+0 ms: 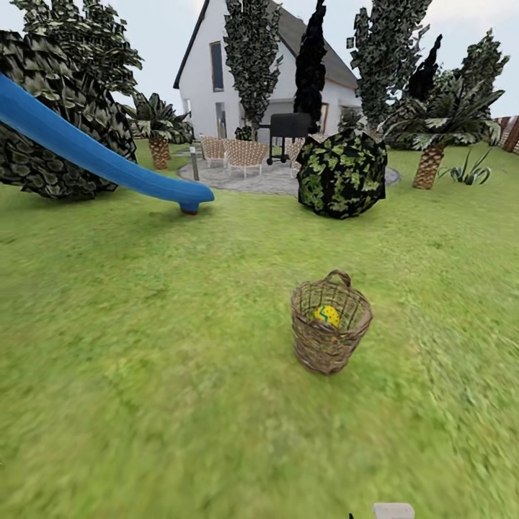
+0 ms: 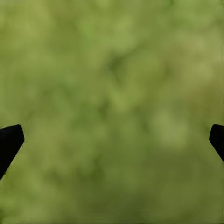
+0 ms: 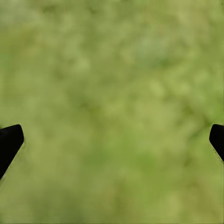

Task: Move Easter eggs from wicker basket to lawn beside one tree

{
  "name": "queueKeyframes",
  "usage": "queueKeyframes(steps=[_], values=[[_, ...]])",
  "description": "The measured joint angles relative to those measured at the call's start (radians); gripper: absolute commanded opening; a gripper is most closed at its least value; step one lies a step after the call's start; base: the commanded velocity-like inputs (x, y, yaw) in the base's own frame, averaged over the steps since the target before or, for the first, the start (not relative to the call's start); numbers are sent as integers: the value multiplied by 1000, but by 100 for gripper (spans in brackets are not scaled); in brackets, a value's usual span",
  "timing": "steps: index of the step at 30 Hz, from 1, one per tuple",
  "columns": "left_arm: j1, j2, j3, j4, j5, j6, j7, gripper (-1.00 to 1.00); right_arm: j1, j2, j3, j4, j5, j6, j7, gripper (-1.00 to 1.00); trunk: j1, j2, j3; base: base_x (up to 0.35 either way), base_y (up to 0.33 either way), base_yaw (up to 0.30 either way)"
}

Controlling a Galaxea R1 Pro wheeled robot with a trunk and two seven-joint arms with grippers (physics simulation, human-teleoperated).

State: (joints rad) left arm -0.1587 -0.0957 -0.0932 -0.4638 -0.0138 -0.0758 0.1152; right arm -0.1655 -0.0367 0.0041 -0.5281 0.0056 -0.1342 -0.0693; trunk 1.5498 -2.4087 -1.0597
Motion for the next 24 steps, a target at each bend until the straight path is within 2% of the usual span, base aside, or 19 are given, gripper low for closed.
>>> queueKeyframes(steps=[9,24], values=[[0,1,1,5,0,0,0,100,0,0,1,0,0,0,0,100,0,0,0,329,29,272],[0,0,-2,5,-1,-1,0,100,0,0,1,0,0,0,0,100,0,0,0,285,189,272]])
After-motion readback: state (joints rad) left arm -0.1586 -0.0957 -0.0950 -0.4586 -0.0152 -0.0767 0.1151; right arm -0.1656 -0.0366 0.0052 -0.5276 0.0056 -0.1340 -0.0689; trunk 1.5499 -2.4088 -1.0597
